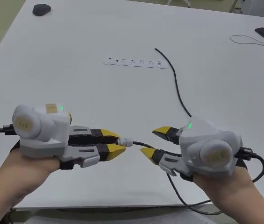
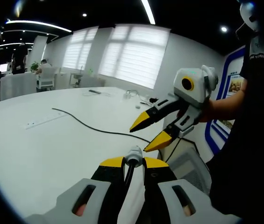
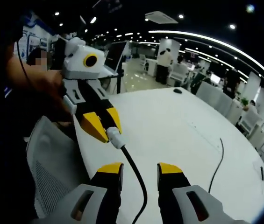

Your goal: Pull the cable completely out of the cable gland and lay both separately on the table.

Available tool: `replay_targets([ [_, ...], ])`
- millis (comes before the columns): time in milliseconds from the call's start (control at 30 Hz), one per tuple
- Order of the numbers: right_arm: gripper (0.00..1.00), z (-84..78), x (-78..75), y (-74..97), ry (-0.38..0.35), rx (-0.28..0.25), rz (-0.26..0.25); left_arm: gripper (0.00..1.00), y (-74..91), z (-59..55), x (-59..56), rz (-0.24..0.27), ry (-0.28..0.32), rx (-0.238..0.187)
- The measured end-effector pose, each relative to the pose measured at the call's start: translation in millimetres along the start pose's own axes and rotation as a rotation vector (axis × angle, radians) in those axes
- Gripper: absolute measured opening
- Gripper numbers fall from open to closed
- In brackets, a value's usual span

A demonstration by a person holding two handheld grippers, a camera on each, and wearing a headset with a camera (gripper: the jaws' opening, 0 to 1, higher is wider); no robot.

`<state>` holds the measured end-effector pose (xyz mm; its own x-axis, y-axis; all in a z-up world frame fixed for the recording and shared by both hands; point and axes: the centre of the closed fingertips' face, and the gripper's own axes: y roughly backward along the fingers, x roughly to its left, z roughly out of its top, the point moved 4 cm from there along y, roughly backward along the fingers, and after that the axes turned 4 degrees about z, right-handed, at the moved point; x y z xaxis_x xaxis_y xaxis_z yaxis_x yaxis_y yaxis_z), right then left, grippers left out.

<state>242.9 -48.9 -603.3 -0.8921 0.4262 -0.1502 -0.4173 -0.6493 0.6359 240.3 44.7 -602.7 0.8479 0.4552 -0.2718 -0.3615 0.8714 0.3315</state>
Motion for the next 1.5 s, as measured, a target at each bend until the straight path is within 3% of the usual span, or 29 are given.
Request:
replay_targets([
  [400, 0.12, 6.9, 12.8, -17.8, 0.132, 0.031, 0.028, 0.15, -0.9, -0.8, -2.0, -0.005, 0.008, 0.000],
  [667, 0.03, 5.9, 11.9, -17.9, 0.144, 0.032, 0.030, 0.15, -1.7, -1.9, -2.1, -0.009, 0.007, 0.003],
  [1167, 0.02, 1.3, 6.4, -16.9, -0.049, -0.004, 0.016, 0.15, -4.8, 0.1, -0.7, -0.013, -0.006, -0.001],
  [1500, 0.01, -10.9, -5.6, -12.9, -0.248, -0.028, -0.008, 0.15, -1.2, 6.6, 3.4, 0.005, -0.019, -0.028],
])
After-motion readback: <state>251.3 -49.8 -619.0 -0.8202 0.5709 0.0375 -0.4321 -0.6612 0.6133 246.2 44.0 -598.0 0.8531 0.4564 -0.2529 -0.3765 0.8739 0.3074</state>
